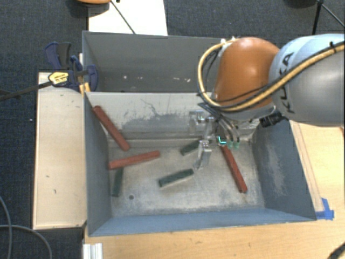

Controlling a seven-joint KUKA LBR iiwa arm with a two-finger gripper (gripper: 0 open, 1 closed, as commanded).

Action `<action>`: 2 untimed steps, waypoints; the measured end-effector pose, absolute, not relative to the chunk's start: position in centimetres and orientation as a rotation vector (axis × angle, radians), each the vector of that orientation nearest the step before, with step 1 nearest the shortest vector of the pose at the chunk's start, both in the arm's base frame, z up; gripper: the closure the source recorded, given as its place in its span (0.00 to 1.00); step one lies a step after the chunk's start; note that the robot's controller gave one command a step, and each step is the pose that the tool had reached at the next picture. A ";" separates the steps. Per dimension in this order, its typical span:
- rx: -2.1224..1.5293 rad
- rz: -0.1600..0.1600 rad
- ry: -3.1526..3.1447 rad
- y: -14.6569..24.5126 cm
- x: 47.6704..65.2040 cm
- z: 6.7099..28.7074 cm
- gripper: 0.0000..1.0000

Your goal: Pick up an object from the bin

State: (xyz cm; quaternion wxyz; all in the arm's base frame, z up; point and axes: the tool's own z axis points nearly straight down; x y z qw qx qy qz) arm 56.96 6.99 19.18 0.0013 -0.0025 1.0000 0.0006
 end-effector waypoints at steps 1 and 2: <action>-0.041 0.002 3.131 6.5 57.6 14.2 0.00; 0.037 0.001 3.142 5.3 52.4 7.0 0.00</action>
Offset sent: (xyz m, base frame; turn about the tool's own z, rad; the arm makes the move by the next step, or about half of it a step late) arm -0.0456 -0.0181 -0.1218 0.0290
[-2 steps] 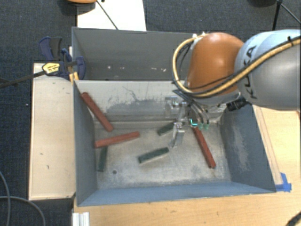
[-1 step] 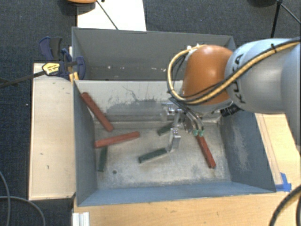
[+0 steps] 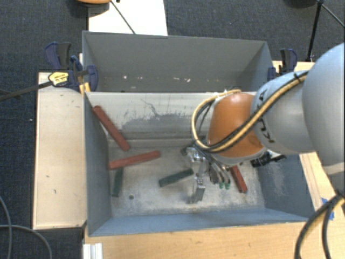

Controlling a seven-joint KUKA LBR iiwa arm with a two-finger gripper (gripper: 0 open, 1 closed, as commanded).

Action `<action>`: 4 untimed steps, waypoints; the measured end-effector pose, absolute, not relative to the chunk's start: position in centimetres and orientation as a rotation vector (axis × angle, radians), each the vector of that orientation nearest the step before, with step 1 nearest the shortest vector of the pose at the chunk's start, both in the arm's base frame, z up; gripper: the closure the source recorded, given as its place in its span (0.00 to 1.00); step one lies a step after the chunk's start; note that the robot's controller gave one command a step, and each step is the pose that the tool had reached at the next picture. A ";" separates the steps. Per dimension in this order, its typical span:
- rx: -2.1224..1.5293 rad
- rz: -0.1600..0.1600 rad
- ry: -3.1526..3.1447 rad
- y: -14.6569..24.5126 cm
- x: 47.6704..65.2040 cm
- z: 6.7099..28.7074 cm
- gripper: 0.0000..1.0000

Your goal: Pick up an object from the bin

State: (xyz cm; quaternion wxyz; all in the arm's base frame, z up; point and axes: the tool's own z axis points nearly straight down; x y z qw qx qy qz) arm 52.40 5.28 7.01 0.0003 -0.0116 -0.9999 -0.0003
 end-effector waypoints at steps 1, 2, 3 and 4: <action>0.105 -0.002 -3.143 9.0 59.4 7.1 1.00; 0.103 -0.002 -3.143 9.0 59.4 7.1 1.00; 0.082 -0.001 -3.143 8.6 58.5 20.0 1.00; 0.081 -0.002 -3.143 8.6 58.5 20.0 1.00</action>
Offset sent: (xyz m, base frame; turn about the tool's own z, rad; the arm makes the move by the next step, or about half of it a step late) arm 0.0000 0.0000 0.0000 0.0000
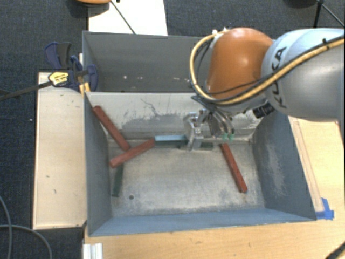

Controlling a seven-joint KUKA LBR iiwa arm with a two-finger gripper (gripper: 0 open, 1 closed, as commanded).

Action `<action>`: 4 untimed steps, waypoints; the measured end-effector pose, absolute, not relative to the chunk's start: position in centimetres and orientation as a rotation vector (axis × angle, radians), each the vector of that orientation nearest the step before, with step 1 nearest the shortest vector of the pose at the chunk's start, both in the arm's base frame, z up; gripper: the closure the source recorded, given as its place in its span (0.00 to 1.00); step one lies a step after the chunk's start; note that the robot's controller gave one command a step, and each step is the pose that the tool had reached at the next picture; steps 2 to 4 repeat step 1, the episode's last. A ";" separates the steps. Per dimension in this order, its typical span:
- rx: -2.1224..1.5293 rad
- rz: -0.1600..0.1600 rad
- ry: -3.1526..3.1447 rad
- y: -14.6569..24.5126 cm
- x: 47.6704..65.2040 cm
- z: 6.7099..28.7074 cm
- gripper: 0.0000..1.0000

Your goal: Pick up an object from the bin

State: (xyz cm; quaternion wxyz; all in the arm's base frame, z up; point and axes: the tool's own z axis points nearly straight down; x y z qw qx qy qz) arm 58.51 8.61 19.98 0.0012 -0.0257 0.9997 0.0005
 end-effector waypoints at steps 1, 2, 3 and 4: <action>-0.097 0.000 3.143 7.9 57.2 26.2 1.00; -0.097 0.000 3.143 7.9 57.2 26.2 1.00; -0.097 0.000 3.143 7.9 57.2 26.2 1.00; -0.097 0.000 3.143 7.9 57.2 26.2 1.00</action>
Offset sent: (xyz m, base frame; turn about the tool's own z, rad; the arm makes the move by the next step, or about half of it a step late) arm -0.0705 -0.0738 0.1253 -0.1990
